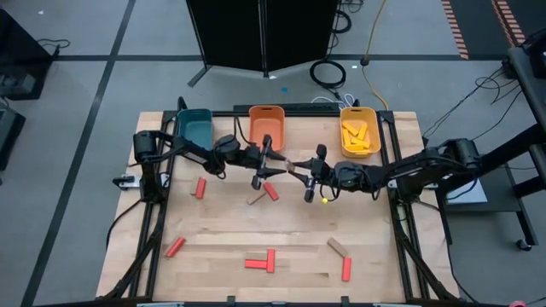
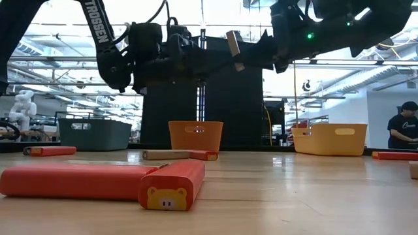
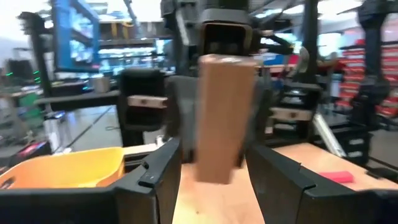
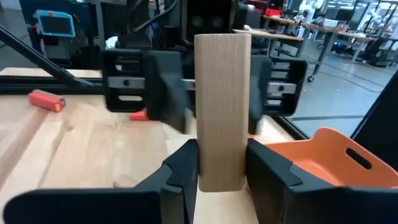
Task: Sort blocks
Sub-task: Put the brown block into the blue bin
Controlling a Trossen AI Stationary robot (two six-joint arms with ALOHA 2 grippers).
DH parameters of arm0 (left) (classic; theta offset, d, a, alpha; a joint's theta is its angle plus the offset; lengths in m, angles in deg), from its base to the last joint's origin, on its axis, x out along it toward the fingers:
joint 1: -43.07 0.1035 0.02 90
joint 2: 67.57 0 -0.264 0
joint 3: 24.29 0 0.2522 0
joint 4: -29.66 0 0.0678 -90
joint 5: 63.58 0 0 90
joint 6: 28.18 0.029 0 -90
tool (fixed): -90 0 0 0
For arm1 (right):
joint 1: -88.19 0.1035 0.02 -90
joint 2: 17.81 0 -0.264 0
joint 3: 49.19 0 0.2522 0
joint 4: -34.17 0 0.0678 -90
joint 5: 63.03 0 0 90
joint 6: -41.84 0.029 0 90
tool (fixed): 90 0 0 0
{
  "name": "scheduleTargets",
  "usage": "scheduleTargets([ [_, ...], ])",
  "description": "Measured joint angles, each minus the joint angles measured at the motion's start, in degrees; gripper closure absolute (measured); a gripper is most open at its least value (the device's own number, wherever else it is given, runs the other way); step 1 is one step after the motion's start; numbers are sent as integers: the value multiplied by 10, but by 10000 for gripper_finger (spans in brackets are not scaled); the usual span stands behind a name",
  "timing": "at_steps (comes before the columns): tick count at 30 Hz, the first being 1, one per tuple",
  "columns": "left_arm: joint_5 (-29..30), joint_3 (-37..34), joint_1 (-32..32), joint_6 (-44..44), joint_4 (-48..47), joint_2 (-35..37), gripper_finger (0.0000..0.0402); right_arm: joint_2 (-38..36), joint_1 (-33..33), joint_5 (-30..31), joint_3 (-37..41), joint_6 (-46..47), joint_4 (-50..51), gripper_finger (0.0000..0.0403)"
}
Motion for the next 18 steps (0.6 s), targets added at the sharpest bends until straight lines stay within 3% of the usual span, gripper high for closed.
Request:
scheduleTargets([
  [18,-41,31,25,-42,-13,0,226,37,-24,0,0,-13,-9,305],
])
